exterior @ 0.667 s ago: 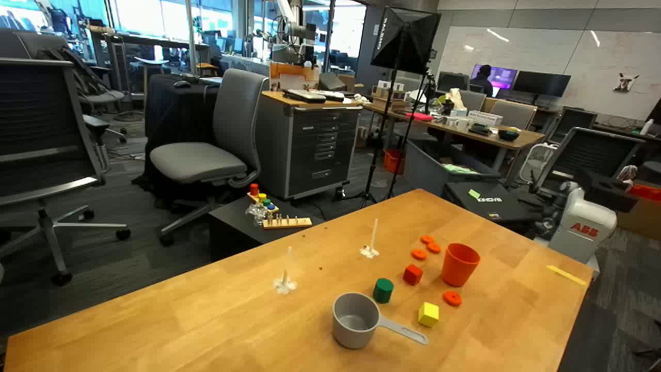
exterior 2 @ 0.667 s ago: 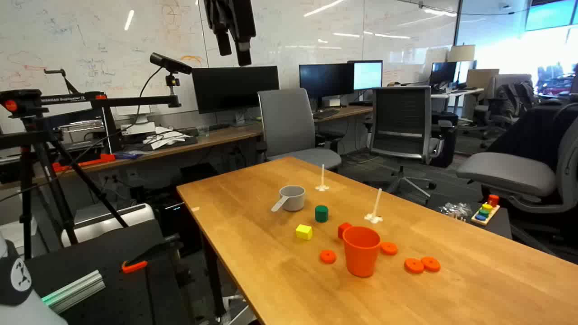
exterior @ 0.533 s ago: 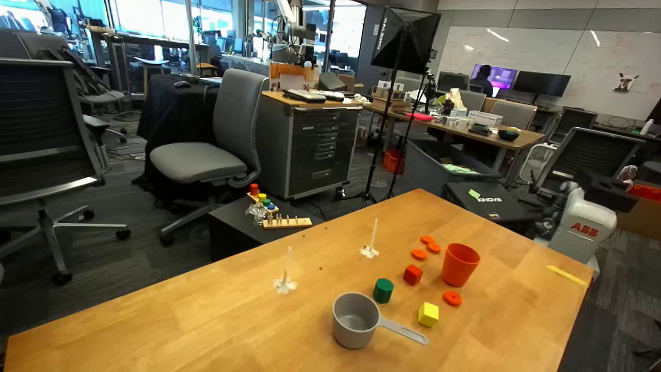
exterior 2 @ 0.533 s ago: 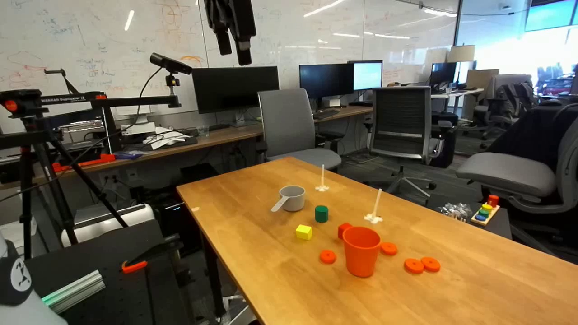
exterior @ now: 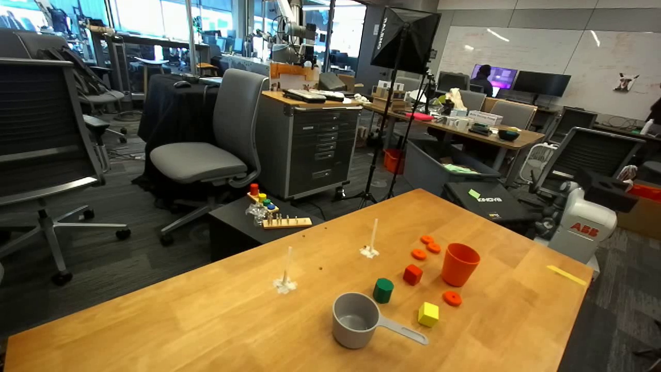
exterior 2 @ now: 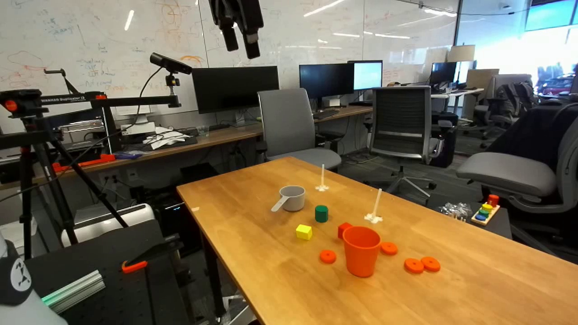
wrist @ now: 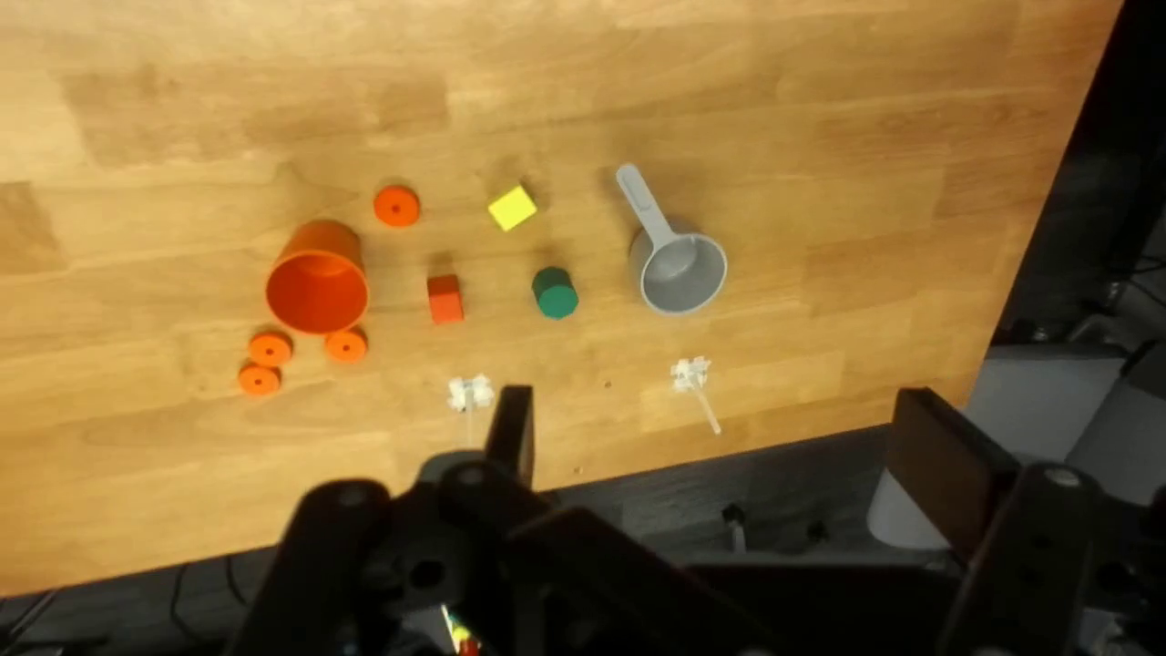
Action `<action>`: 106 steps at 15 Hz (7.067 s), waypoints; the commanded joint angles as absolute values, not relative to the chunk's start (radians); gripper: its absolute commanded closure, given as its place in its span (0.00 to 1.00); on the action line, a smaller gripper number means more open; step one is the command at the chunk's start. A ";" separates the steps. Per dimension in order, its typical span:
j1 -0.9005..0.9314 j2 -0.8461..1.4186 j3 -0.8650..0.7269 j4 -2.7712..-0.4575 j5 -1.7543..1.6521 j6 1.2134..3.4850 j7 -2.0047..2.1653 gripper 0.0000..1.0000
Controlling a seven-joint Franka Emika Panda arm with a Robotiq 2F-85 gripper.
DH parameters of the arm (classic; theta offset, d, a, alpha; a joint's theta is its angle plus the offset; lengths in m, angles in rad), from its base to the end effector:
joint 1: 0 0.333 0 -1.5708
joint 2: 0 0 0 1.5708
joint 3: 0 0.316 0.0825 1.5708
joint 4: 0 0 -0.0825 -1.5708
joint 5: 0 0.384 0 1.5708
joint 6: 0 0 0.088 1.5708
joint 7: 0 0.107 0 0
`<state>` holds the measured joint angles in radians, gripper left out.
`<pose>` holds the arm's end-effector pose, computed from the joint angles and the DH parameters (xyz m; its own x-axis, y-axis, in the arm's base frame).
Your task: Put the three blocks in the gray measuring cup
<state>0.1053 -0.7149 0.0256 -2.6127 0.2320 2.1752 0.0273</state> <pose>0.3554 0.0562 0.5024 0.9662 -0.0331 0.2558 0.0217 -0.9778 -0.2084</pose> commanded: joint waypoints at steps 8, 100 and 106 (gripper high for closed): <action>0.032 -0.173 0.168 -2.379 -0.003 2.603 0.175 0.00; 0.234 0.530 0.013 -2.070 -0.235 2.223 0.203 0.00; 0.256 0.632 -0.027 -2.024 -0.391 2.274 0.263 0.00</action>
<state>0.2252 0.5837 0.0061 -2.0610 -0.3364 2.2488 0.2232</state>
